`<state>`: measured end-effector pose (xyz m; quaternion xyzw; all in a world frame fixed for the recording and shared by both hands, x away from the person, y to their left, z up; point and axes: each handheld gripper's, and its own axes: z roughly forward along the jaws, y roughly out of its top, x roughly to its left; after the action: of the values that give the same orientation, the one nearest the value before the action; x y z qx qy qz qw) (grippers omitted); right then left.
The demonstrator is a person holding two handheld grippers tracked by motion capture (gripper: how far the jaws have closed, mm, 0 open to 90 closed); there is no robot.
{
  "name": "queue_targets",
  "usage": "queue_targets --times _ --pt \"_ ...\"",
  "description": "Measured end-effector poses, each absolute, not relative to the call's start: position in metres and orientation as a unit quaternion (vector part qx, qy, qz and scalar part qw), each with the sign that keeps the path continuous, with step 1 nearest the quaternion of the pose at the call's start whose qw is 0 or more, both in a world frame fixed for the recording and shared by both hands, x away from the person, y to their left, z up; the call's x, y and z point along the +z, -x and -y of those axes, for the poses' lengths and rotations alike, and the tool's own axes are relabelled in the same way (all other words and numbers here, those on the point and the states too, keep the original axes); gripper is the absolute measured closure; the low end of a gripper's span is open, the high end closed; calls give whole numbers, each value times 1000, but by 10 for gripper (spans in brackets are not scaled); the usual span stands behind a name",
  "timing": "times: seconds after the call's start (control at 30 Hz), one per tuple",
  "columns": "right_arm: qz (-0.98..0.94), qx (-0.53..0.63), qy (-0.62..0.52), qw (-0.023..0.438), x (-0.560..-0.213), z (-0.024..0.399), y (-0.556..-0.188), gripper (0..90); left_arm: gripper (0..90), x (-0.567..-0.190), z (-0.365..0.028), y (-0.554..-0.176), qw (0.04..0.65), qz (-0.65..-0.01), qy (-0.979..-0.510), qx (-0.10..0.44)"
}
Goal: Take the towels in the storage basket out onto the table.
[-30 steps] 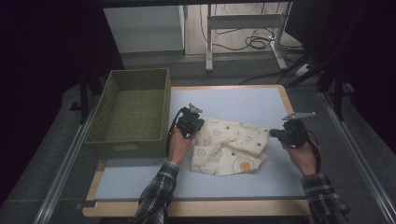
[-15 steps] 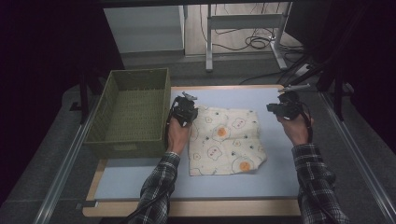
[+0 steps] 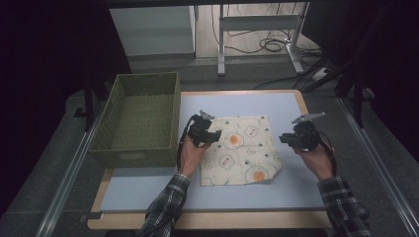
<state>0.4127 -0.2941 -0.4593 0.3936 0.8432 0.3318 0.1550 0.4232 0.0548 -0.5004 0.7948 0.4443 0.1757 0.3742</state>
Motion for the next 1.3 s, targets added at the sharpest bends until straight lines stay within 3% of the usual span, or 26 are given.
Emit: queue_targets --times 0.23,0.5,0.63,0.83,0.97,1.03,1.07,1.13,1.3 --pt "-846 349 -383 125 -474 301 -372 741 257 -505 -51 -379 386 -403 -812 172" --pt "-852 354 -369 114 -484 300 -342 711 205 -513 -69 -307 373 -368 -832 183" --pt "-848 360 -373 110 -487 300 -336 695 193 -522 -83 -290 361 -369 -836 187" --pt "-841 361 -385 119 -502 299 -340 571 125 -538 -116 -271 345 -391 -833 183" --pt "-850 348 -374 127 -509 291 -345 565 86 -547 -123 -270 344 -393 -835 173" --pt "-858 331 -369 134 -515 284 -346 615 84 -552 -128 -271 368 -402 -825 150" --pt "-860 329 -361 151 -516 281 -345 710 76 -552 -130 -270 372 -398 -825 149" --pt "-864 326 -356 142 -514 275 -343 873 67 -553 -129 -270 372 -394 -827 151" --pt "-866 325 -353 140 -496 273 -342 883 66 -553 -129 -269 373 -394 -826 153"
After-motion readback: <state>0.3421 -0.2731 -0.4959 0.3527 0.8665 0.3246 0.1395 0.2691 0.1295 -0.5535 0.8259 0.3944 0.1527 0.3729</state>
